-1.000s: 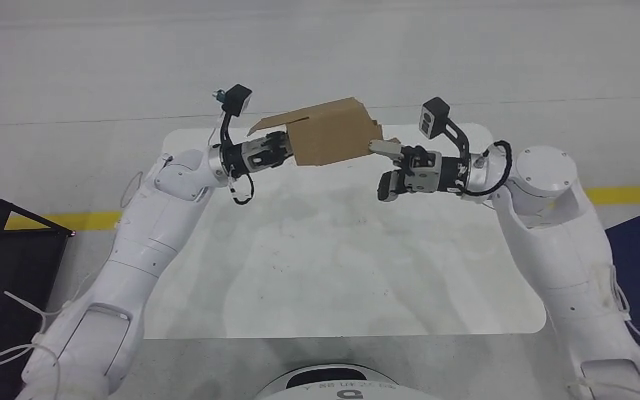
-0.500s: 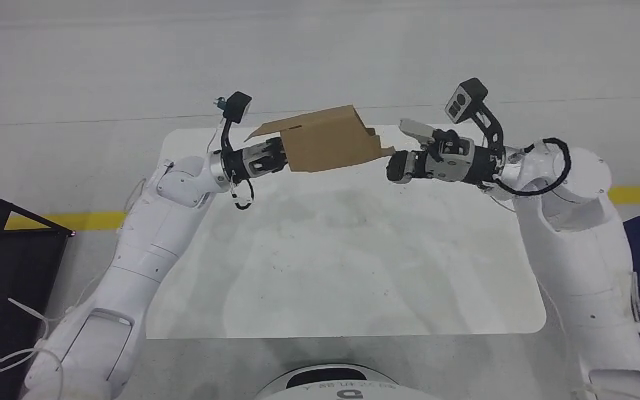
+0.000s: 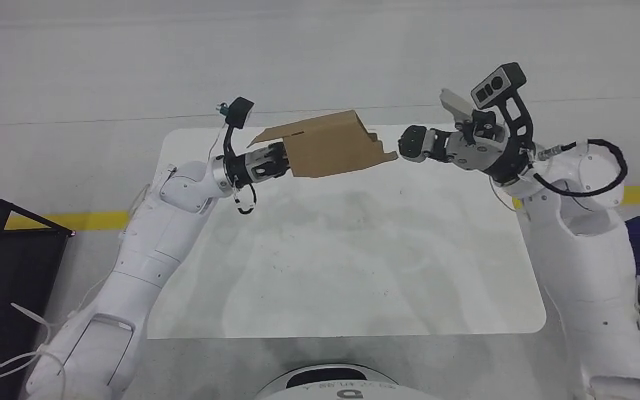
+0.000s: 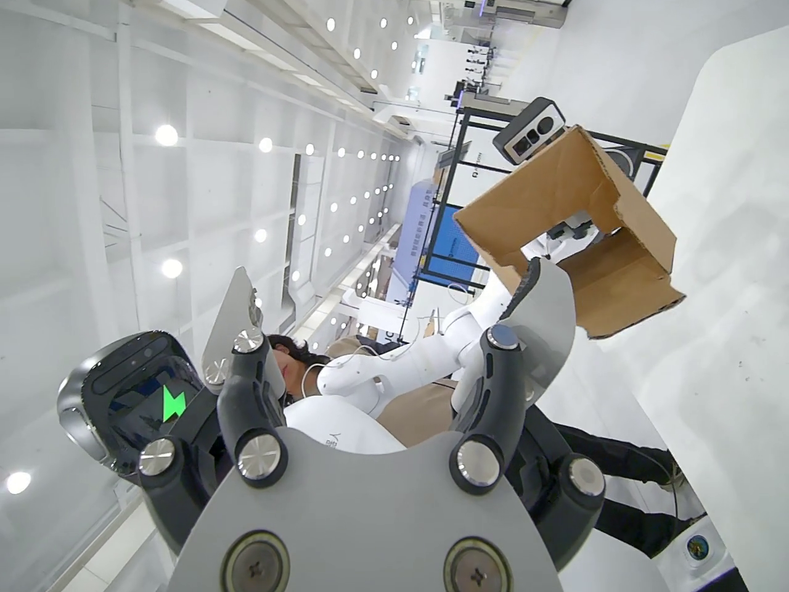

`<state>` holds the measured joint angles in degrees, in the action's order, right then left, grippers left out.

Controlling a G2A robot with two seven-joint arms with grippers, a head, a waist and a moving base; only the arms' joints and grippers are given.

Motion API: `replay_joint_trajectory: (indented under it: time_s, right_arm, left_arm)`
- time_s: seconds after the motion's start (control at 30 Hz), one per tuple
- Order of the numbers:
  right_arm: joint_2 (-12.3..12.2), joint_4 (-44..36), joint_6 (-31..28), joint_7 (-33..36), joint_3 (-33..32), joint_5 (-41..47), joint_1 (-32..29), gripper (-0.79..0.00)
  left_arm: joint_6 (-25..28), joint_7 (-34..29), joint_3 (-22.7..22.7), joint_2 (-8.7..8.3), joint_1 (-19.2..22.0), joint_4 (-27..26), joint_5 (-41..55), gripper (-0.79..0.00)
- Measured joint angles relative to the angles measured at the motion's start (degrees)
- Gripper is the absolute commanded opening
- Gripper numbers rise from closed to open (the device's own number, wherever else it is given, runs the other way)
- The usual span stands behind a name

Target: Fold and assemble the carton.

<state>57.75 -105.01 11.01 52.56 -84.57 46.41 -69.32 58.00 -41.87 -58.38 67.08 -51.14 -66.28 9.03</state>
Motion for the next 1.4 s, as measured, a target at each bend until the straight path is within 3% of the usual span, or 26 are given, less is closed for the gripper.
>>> replay_joint_trajectory:
  time_s: [0.7, 1.03, 1.17, 1.4]
  right_arm:
    - [1.7, 3.5, 1.8, 0.8, 12.6, -0.9, 8.7, -0.058]
    - [1.8, 5.6, -6.0, -8.9, 5.5, 3.3, 5.7, -0.052]
    - [1.5, 6.6, -7.6, -10.9, 3.0, 0.4, 3.5, -0.028]
    - [1.4, 8.8, -5.8, -7.1, 4.6, -3.1, 1.4, -0.028]
  left_arm:
    - [0.0, -1.8, -0.8, -0.45, 0.1, -1.8, 0.5, -0.785]
    - [0.0, -1.2, -2.0, -0.84, -2.1, -3.4, 2.0, -0.785]
    - [0.0, -3.4, -1.4, -0.87, -3.2, -4.7, 7.3, -0.785]
    - [0.0, -4.4, 1.3, -0.6, -4.0, -4.8, 16.3, -0.785]
